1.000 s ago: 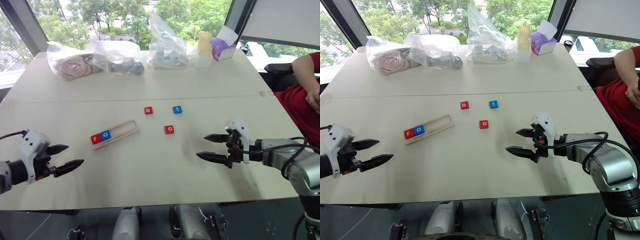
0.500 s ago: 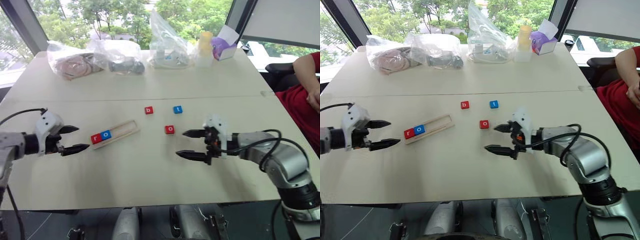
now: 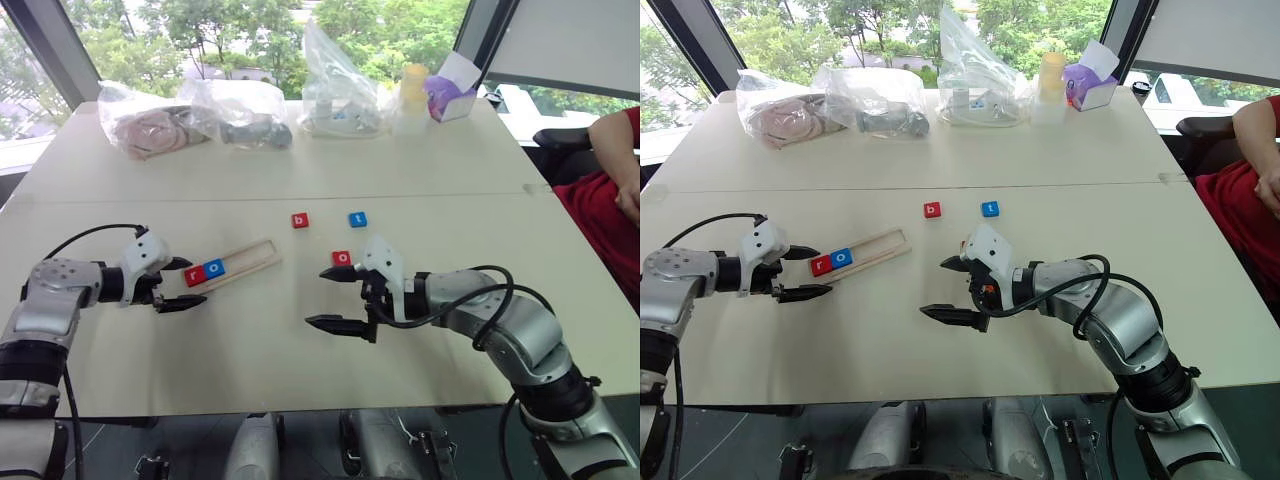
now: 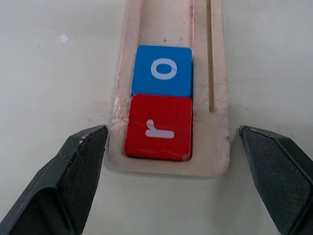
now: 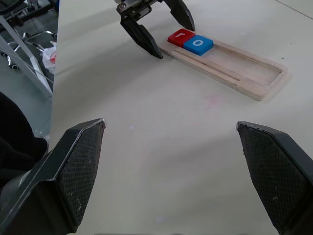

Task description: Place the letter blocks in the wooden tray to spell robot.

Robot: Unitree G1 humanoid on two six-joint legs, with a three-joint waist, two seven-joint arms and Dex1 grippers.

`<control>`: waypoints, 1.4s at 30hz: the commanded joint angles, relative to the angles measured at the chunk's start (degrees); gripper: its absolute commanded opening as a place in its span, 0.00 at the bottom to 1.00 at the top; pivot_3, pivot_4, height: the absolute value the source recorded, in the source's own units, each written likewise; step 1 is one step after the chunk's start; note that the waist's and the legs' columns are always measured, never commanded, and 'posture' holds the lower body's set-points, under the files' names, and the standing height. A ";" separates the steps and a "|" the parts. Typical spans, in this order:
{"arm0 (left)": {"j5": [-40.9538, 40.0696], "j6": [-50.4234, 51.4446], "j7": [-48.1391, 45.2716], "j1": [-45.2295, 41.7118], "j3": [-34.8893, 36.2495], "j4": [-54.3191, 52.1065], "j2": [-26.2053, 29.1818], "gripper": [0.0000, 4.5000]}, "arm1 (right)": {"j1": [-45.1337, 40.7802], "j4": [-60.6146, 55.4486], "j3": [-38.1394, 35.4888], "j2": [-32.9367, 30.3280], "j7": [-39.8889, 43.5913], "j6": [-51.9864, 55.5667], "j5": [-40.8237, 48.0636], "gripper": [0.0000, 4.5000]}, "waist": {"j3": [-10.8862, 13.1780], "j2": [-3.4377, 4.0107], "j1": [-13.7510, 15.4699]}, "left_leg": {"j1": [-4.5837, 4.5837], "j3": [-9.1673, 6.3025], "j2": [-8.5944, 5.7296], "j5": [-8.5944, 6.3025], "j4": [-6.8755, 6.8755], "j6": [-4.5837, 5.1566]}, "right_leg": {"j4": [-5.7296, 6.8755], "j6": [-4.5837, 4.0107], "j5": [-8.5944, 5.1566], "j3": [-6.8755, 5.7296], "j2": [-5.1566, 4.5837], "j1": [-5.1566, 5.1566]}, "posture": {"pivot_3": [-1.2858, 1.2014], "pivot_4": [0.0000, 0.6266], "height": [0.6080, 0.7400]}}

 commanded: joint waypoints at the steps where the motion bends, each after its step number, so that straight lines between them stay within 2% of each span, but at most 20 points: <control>1: 1.39 0.02 -2.26 0.08 -2.15 1.62 -0.60 1.00 | -0.02 -1.70 -0.95 -0.41 0.14 -0.65 -0.12 0.99 | -0.01 0.02 -0.08 | 0.02 0.01 0.00 0.00 0.00 0.00 | 0.00 0.00 0.00 0.00 0.00 0.01 | 0.52 0.24 1.00; 4: 1.55 -0.15 -3.18 0.03 -2.36 2.20 -0.96 0.84 | 0.26 -1.56 -1.39 -1.04 0.25 -0.86 -0.29 1.00 | -0.03 0.04 -0.10 | 0.03 0.00 0.00 0.00 -0.01 0.00 | 0.01 0.00 0.00 0.00 0.01 0.02 | 0.52 0.24 1.00; 5: 1.80 -0.42 -3.23 0.01 -2.40 2.38 -0.96 0.74 | 0.32 -1.47 -1.64 -1.18 0.14 -0.84 -0.35 1.00 | -0.04 0.03 -0.08 | 0.03 0.00 0.01 0.00 -0.01 0.00 | 0.01 0.00 0.00 0.00 0.00 0.02 | 0.52 0.24 1.00; 6: 2.04 -0.61 -3.09 0.04 -2.38 2.38 -0.99 0.69 | 0.48 -1.41 -1.99 -1.36 0.05 -0.83 -0.36 1.00 | -0.04 0.03 -0.07 | 0.03 0.00 0.01 0.00 0.00 0.00 | 0.01 0.01 0.00 0.00 0.00 0.03 | 0.52 0.24 1.00; 12: 0.18 -1.19 -3.02 -1.65 -0.97 -0.50 -2.09 0.69 | 1.91 -0.37 -5.57 -2.92 -0.88 -0.72 -0.44 1.00 | -0.05 0.03 0.06 | 0.03 -0.01 0.01 0.00 0.00 0.00 | 0.01 0.01 0.00 0.00 0.00 0.04 | 0.52 0.24 1.00; 19: -0.95 0.04 -10.68 -2.41 -5.75 -11.60 -2.08 0.69 | 3.98 2.40 -17.81 -4.03 -4.95 1.41 1.74 1.00 | -0.05 0.01 0.00 | -0.03 -0.02 -0.03 0.00 0.03 0.00 | -0.03 0.03 0.01 0.01 -0.02 0.05 | 0.52 0.24 1.00; 26: 2.48 -5.29 -12.41 -7.49 -9.60 -4.22 -5.21 0.69 | 11.11 -3.04 -21.00 -4.95 -6.96 3.81 3.45 1.00 | -0.05 0.02 -0.36 | 0.02 -0.15 0.04 0.00 -0.04 0.01 | 0.03 0.05 0.02 0.01 0.24 0.04 | 0.52 0.24 1.00; 33: 5.15 -10.19 -13.82 -11.66 -11.63 3.29 -7.06 0.69 | 12.46 -4.38 -20.06 -3.94 -9.22 3.88 3.37 1.00 | -0.05 0.01 -0.27 | 0.01 -0.19 0.09 0.00 0.01 0.01 | 0.03 0.03 0.03 0.05 0.34 0.05 | 0.52 0.24 1.00; 35: 6.04 -11.77 -13.89 -11.64 -11.92 4.38 -7.01 0.93 | 12.70 -4.61 -19.90 -3.91 -9.50 3.87 3.47 1.00 | -0.05 0.01 -0.24 | 0.01 -0.20 0.09 0.00 0.00 0.01 | 0.03 0.04 0.03 0.05 0.34 0.04 | 0.52 0.24 1.00; 36: 6.12 -12.11 -14.00 -11.57 -11.90 4.59 -7.01 0.99 | 12.81 -4.68 -19.84 -3.94 -9.57 3.86 3.50 1.00 | -0.05 0.01 -0.20 | 0.01 -0.20 0.09 0.00 -0.01 0.01 | 0.03 0.04 0.03 0.05 0.34 0.04 | 0.52 0.24 1.00; 42: 6.43 -10.76 -10.73 -9.35 -10.52 1.99 -6.13 0.99 | 11.79 -3.60 -18.86 -3.60 -10.21 3.26 2.68 1.00 | -0.06 0.02 -0.28 | 0.02 -0.21 0.09 0.00 0.01 0.01 | 0.04 0.03 0.03 0.05 0.34 0.06 | 0.52 0.24 1.00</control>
